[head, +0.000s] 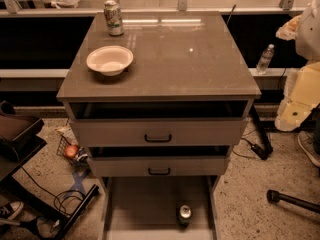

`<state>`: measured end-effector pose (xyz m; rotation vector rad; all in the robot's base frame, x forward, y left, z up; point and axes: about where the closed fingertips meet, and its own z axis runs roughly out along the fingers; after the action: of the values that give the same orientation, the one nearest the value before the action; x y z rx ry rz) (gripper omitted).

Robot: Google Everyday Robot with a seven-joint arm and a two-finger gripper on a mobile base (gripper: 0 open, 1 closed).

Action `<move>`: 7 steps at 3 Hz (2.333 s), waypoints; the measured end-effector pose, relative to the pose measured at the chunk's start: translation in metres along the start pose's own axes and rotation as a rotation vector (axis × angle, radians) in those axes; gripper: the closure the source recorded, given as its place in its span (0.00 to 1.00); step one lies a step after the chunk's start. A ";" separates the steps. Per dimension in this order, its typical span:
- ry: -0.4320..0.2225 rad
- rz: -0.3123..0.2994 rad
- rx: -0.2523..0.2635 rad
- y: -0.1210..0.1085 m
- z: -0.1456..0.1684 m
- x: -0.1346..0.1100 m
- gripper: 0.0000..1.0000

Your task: Pick green can from bottom drawer and place on counter

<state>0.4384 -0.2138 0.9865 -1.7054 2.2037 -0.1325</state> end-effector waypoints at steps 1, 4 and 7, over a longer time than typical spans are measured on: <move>0.000 0.000 0.000 0.000 0.000 0.000 0.00; -0.335 0.033 -0.014 0.016 0.063 0.072 0.00; -0.567 0.140 0.040 0.030 0.149 0.114 0.00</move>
Offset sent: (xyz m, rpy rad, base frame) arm 0.0006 -0.0522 -0.0811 0.2666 0.0083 -0.0359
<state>0.4347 -0.2941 0.8143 -1.3460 1.8625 0.3039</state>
